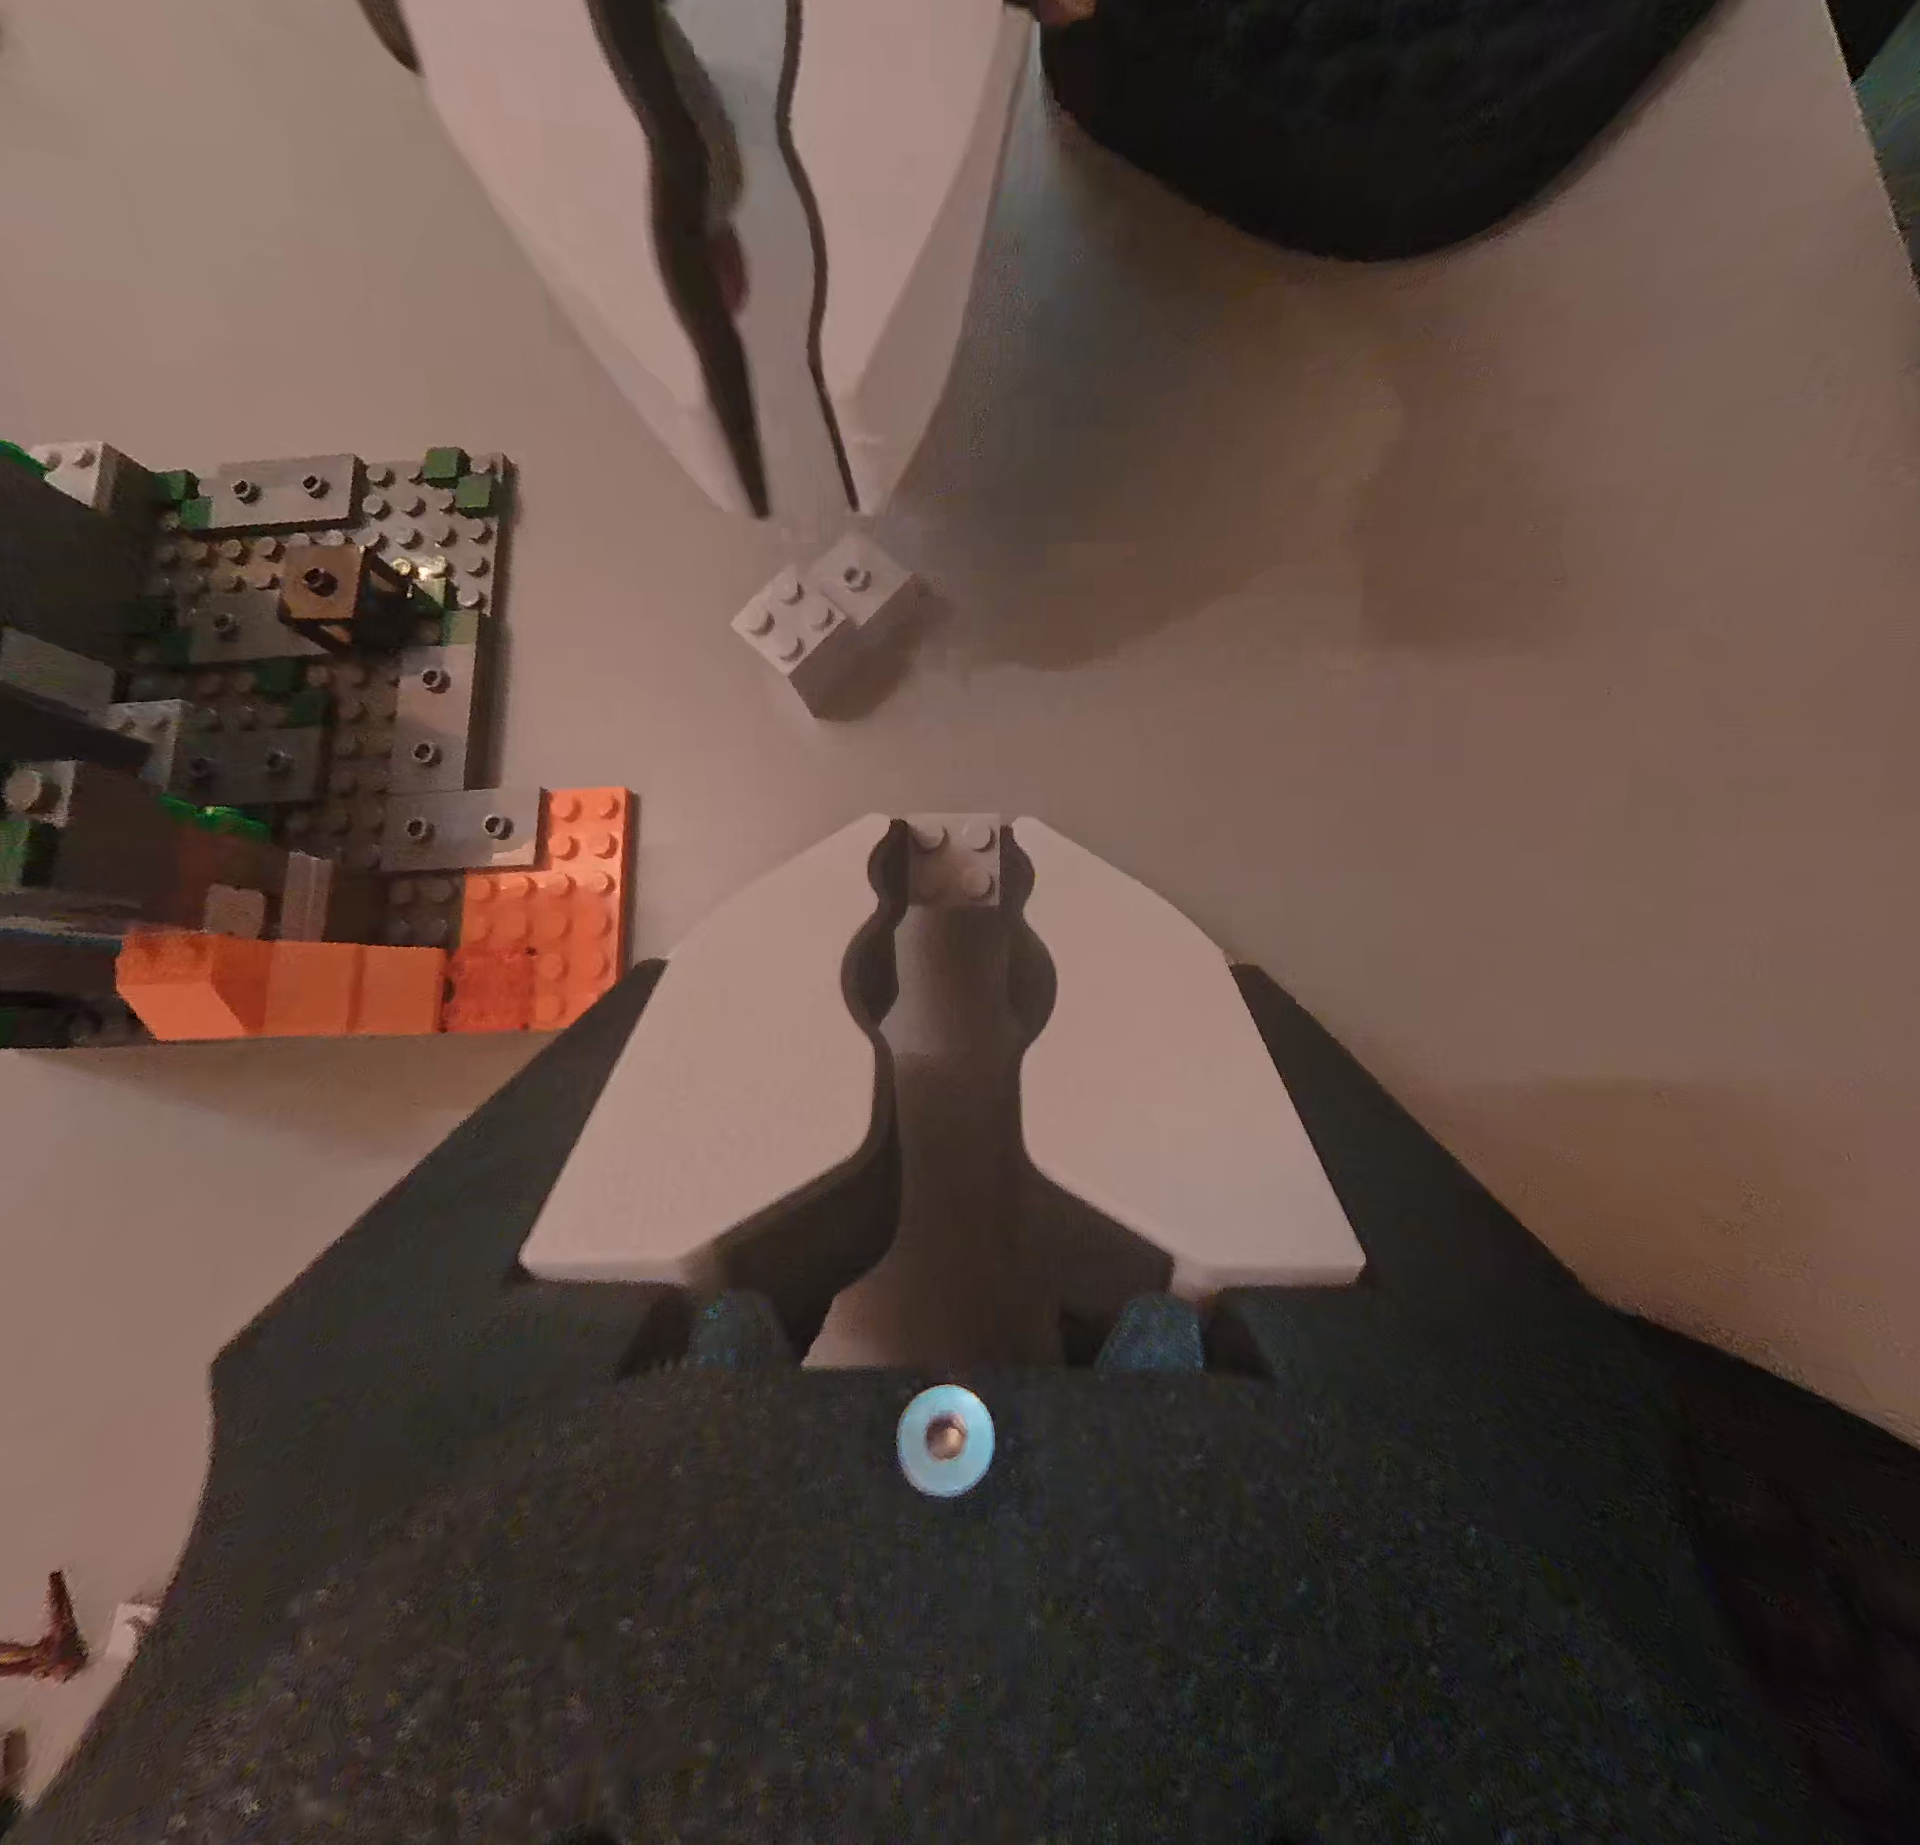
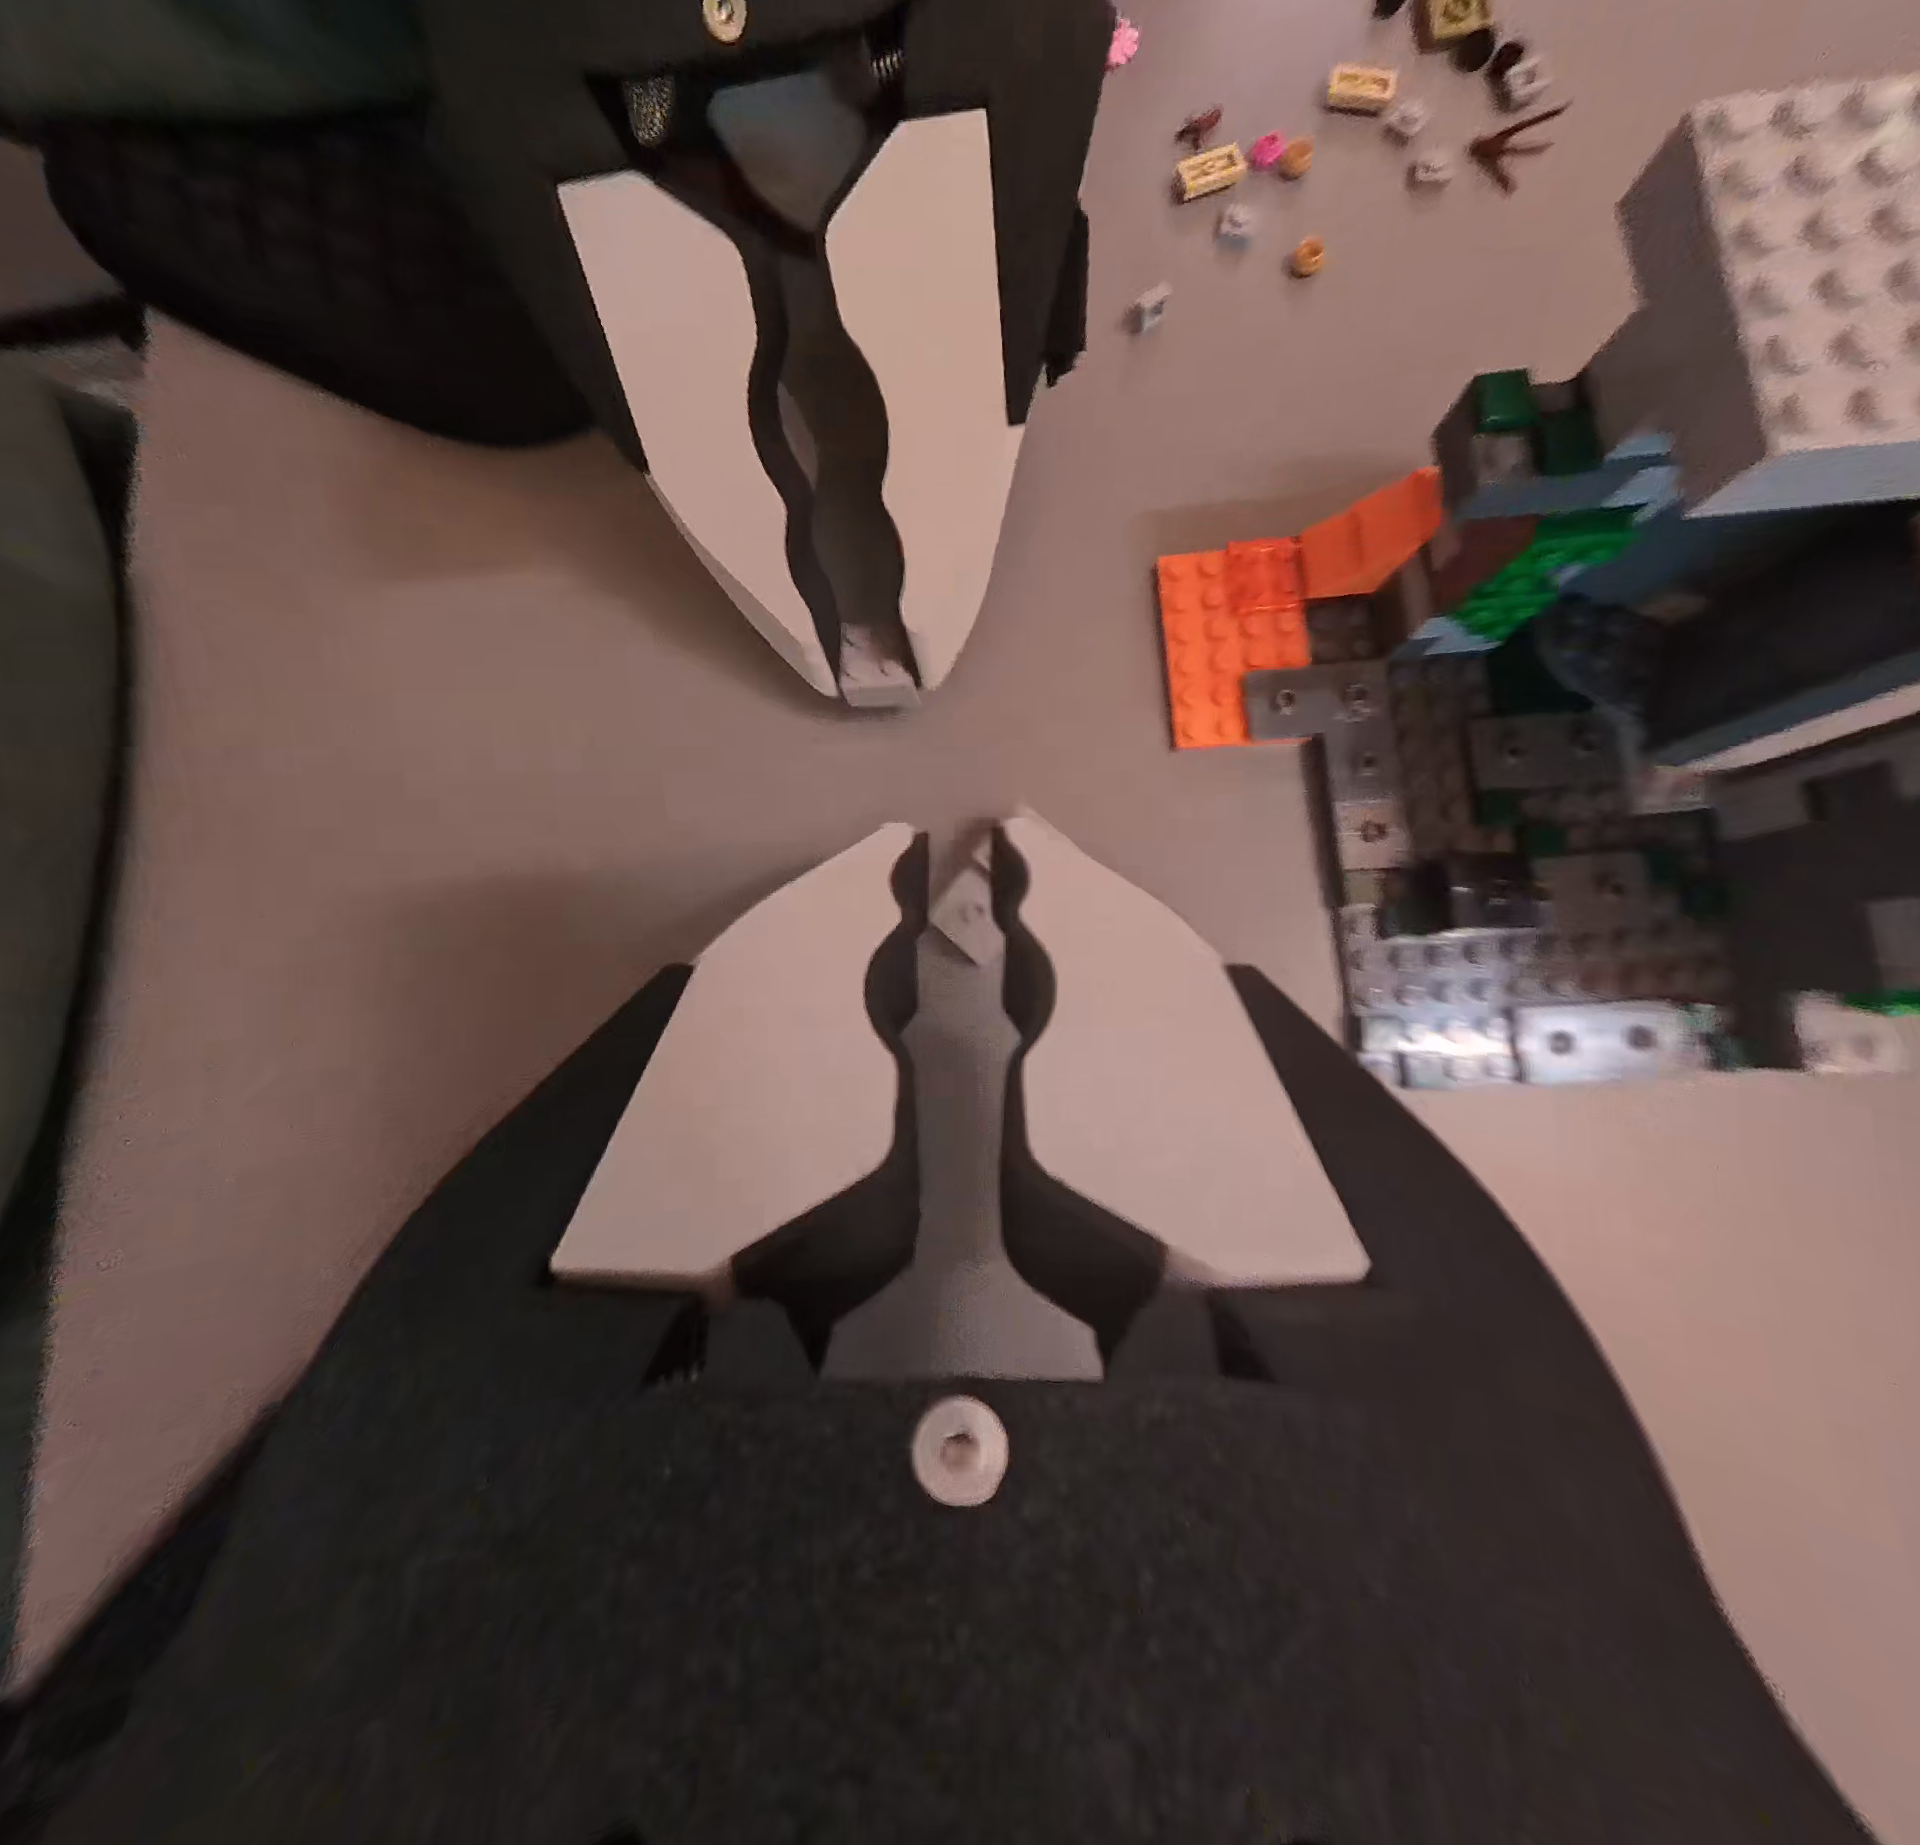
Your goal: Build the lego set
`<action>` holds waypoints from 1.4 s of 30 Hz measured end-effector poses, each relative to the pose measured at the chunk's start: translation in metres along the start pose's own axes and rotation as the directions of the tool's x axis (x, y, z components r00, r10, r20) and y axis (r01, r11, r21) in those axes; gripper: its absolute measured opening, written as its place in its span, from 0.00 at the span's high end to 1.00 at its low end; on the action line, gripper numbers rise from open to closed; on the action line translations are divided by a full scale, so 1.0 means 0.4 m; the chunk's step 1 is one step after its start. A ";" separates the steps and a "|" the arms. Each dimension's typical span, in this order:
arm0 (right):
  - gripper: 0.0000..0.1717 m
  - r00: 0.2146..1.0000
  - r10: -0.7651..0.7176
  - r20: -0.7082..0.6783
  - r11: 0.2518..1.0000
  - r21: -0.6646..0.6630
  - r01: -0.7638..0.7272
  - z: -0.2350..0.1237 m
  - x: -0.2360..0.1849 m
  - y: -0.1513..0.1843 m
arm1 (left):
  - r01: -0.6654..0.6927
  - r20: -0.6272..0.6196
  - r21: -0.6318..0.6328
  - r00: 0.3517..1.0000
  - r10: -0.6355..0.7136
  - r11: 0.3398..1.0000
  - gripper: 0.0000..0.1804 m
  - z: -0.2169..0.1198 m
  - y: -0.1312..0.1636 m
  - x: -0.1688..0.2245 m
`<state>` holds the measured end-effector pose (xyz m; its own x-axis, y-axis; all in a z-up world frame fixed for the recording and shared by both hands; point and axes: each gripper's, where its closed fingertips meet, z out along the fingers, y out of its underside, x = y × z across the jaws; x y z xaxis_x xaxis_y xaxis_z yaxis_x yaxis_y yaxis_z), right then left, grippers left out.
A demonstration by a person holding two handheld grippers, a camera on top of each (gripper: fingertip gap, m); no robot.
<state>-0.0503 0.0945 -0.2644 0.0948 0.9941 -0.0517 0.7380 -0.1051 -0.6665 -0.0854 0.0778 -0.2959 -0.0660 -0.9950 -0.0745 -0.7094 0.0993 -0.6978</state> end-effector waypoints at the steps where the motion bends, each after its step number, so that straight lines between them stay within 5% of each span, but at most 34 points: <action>1: 0.91 0.999 -0.043 -0.021 0.999 -0.019 0.043 -0.006 0.010 0.009 | -0.002 0.002 0.000 1.000 0.002 1.000 0.91 0.000 -0.001 0.000; 9: 0.81 0.994 -0.044 0.097 0.994 -0.093 0.053 0.041 0.017 0.046 | -0.019 0.059 0.065 0.998 0.015 0.998 0.91 -0.015 -0.032 -0.018; 12: 0.89 0.987 -0.063 0.148 0.992 -0.102 0.079 0.061 -0.005 0.050 | -0.027 0.074 0.108 0.997 0.019 0.994 0.91 -0.026 -0.048 -0.023; 18: 0.89 0.945 -0.194 0.262 0.973 -0.073 0.220 0.079 -0.083 0.031 | -0.052 0.026 0.171 0.998 0.048 0.984 0.91 -0.039 -0.072 0.001; 24: 0.81 0.966 -0.159 0.203 0.986 -0.020 0.167 0.038 -0.074 0.034 | -0.062 -0.016 0.144 0.998 0.065 0.988 0.91 -0.023 -0.077 0.032; 42: 0.82 0.989 -0.107 0.099 0.983 0.160 0.091 0.004 -0.101 0.067 | -0.071 -0.124 -0.021 0.990 0.068 0.997 0.91 0.031 -0.075 0.046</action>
<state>-0.0355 0.0515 -0.2814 -0.0512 0.9973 -0.0530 0.6271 -0.0092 -0.7789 -0.0569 0.0566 -0.2852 -0.2005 -0.9792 -0.0323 -0.7176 0.1692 -0.6756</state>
